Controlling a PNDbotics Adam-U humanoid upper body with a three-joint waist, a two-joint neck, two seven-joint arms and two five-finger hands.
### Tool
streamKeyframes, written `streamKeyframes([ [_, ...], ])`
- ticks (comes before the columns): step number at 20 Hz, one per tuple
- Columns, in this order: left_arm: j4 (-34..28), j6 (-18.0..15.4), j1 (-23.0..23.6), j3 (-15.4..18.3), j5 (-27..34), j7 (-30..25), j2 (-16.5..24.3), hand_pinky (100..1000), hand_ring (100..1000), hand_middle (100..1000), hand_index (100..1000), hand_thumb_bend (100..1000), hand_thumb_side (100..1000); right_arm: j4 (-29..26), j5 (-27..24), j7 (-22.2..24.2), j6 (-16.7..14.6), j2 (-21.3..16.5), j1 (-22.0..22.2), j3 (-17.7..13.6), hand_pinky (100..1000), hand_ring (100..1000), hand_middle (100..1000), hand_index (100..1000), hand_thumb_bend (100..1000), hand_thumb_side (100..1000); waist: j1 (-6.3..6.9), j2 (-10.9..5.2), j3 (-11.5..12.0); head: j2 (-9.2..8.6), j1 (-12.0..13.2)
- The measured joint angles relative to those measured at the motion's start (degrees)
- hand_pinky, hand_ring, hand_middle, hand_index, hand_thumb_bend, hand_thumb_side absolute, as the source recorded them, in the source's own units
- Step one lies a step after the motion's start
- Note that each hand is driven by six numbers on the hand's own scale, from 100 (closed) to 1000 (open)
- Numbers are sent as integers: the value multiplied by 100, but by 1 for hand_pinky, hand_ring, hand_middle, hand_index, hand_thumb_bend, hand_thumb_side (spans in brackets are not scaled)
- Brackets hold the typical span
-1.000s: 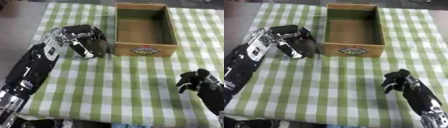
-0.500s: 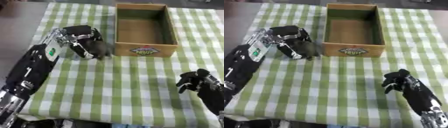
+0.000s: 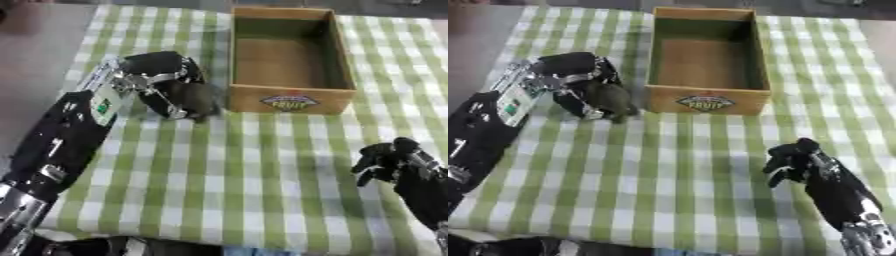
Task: Pick up objects on the table and place them in the box.
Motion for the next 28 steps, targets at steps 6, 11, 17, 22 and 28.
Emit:
streamKeyframes([
  [6,-588,-207,-27,-91,98,207,268,100,100,138,414,263,123,3,0,0,0,0,2,0,484,611,545,701,100,994,28,-17,3,0,-7],
  [11,-894,-281,-270,-169,516,281,590,100,100,134,413,243,114,6,0,2,2,-1,3,0,485,610,545,701,100,997,73,-31,-7,0,-26],
  [17,-556,-297,-862,-80,974,297,682,100,100,137,417,216,103,22,0,18,13,-1,4,11,485,611,545,701,100,1000,87,-43,-81,0,-15],
  [22,63,-336,-1336,9,1017,336,477,100,100,144,423,220,100,34,4,61,27,-1,-2,77,485,610,545,701,100,1000,98,-30,-218,0,77],
  [28,793,-514,-1857,73,529,514,-1,100,100,159,440,235,100,36,36,184,52,0,-131,215,485,610,545,701,100,1000,181,90,-568,-29,322],
])
